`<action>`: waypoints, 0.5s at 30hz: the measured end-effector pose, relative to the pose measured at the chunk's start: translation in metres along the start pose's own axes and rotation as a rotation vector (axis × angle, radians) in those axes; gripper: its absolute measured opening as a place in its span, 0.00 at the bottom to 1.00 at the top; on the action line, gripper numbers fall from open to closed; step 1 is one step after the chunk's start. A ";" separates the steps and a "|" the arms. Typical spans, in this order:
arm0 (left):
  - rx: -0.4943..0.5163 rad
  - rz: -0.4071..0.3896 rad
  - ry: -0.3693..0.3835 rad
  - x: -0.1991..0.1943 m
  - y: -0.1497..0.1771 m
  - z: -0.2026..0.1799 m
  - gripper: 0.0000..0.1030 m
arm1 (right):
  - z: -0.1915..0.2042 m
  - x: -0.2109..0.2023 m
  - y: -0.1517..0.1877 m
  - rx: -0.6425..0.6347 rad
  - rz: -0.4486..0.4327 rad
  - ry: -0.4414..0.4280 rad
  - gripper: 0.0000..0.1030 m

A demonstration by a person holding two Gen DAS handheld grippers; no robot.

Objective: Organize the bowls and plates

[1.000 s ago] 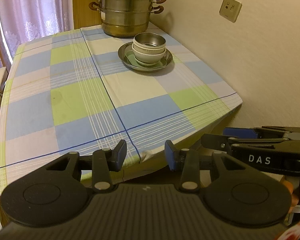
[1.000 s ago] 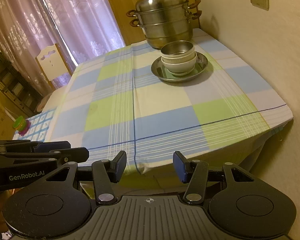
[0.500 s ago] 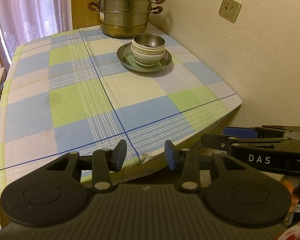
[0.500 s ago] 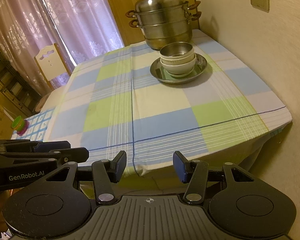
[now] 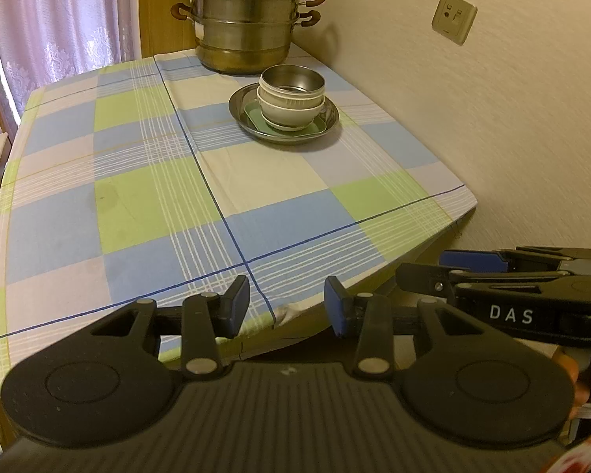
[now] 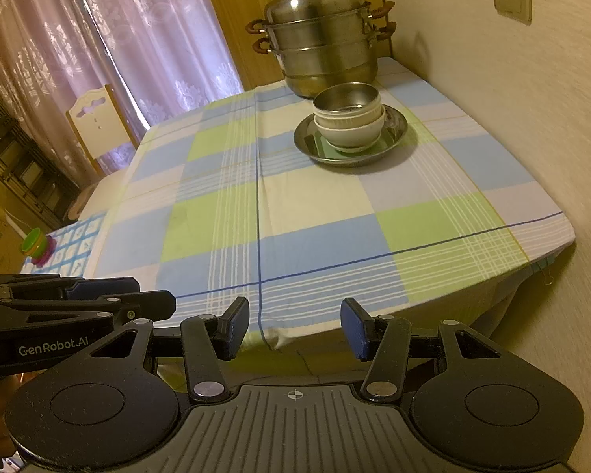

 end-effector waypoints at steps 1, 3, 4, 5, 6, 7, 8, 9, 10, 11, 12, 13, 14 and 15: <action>0.001 -0.001 0.000 0.000 0.000 0.000 0.37 | 0.000 0.000 0.000 0.000 0.000 0.001 0.50; 0.000 -0.001 0.000 0.000 0.001 0.000 0.37 | 0.000 0.000 0.000 0.000 -0.001 0.001 0.50; 0.000 -0.001 0.000 0.000 0.001 0.000 0.37 | 0.000 0.000 0.000 0.000 -0.001 0.001 0.50; 0.001 0.000 0.000 0.000 0.001 0.000 0.37 | 0.000 0.000 0.000 0.000 -0.001 0.001 0.50; 0.001 0.000 0.000 0.000 0.000 0.000 0.37 | 0.000 0.000 0.000 0.000 -0.001 0.000 0.50; 0.000 0.000 0.000 0.000 0.000 0.000 0.37 | 0.000 0.000 0.000 0.000 0.000 0.001 0.50; 0.000 0.000 0.000 0.000 0.000 0.000 0.37 | 0.000 0.001 -0.001 0.000 0.001 0.001 0.50; 0.000 0.000 0.000 0.001 0.000 0.000 0.37 | -0.001 0.002 -0.002 0.000 0.001 0.001 0.50; 0.000 -0.001 0.000 0.000 0.000 0.000 0.37 | -0.002 0.002 -0.002 0.000 0.001 0.001 0.50; 0.000 -0.001 -0.001 0.000 0.000 0.000 0.37 | -0.002 0.002 -0.003 0.000 0.001 0.001 0.50; 0.000 -0.001 0.000 0.000 0.000 0.000 0.37 | -0.001 0.002 -0.002 0.000 0.001 0.001 0.50; 0.000 -0.001 0.000 0.001 0.000 0.000 0.37 | -0.001 0.002 -0.002 0.000 0.001 0.001 0.50; 0.000 -0.001 -0.001 0.001 0.000 0.001 0.37 | -0.001 0.002 -0.002 0.000 0.001 0.001 0.50; 0.000 -0.001 -0.001 0.001 -0.001 0.001 0.37 | -0.001 0.002 -0.002 -0.001 0.002 0.002 0.50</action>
Point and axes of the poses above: each gripper's, at about its wrist camera, not at the fingertips, and x roughly the way its jaws point, z to its left, y to its underside, the point moved 2 cm from there along x, roughly the way its jaws point, and after that the axes turned 15 degrees about y, right-handed, at the moved point
